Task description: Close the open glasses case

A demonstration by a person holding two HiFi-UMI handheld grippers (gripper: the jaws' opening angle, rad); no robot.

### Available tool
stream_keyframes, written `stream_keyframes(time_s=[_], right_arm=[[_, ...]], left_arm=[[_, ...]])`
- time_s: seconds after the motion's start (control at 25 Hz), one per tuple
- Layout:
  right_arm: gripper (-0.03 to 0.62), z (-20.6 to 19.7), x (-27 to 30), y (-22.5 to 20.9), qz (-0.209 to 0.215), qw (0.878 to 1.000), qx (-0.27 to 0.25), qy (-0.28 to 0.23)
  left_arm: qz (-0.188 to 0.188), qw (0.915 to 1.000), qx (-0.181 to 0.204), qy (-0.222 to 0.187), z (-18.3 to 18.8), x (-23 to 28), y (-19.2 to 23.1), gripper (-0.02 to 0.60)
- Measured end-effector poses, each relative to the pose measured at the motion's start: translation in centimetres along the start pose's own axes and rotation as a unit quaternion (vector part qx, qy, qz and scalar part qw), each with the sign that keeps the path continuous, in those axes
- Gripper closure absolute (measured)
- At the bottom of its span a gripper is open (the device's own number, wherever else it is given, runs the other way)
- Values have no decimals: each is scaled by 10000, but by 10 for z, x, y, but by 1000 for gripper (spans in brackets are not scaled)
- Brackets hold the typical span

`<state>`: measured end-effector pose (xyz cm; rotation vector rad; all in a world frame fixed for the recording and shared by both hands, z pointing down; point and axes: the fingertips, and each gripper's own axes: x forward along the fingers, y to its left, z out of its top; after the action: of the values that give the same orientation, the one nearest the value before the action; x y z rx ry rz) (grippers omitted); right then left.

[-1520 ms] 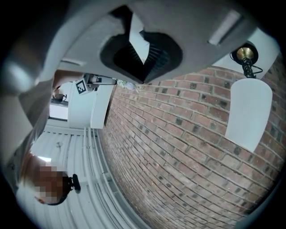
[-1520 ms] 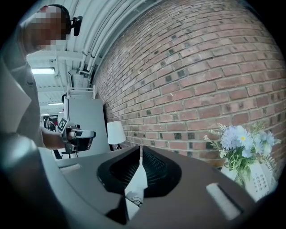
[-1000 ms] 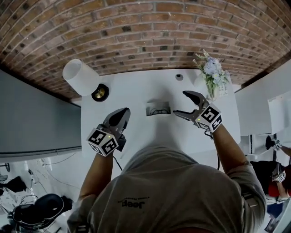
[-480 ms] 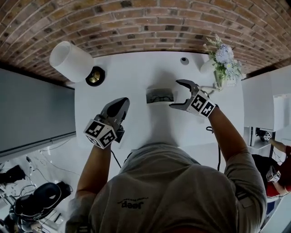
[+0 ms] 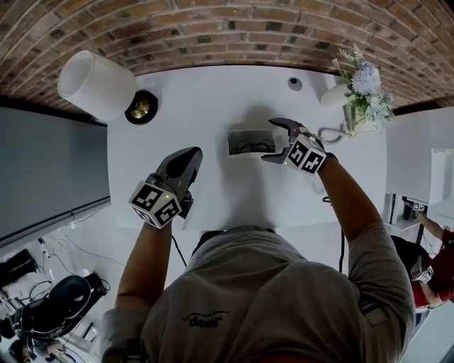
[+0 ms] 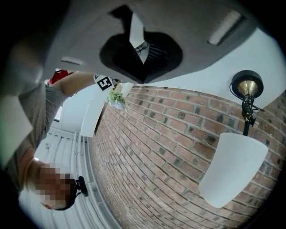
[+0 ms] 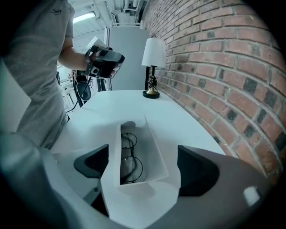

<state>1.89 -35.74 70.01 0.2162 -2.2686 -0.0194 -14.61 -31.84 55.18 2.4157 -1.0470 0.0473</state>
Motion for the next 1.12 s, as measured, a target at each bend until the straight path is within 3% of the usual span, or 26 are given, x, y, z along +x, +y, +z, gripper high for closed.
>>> stream_keyframes(time_s=[0.76,1.12], right_arm=[[123,-23,30,-4,247,9995,77,192],[209,-20,26,8,189,9997,-2,130]], left_arm=[[-47,9997,-149,198,-21,15,13,584],[-55,9997,-146,203,-24,12,8,584]])
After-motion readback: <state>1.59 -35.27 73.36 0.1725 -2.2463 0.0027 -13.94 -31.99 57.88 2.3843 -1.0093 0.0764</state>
